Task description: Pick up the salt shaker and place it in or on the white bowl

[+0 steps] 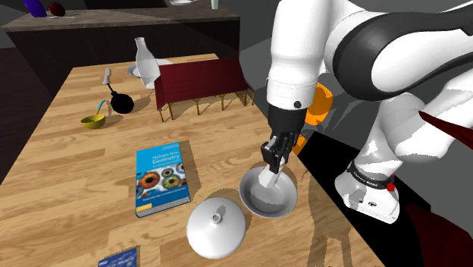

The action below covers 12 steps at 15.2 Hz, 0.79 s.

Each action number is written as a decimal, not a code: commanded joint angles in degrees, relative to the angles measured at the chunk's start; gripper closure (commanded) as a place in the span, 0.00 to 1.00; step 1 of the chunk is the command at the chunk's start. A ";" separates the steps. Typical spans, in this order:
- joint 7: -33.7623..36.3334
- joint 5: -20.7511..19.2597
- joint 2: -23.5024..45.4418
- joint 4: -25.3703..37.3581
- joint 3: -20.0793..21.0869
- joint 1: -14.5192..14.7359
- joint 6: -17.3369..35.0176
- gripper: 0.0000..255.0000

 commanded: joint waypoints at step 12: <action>-0.62 1.05 2.22 -3.51 1.69 0.09 5.76 1.00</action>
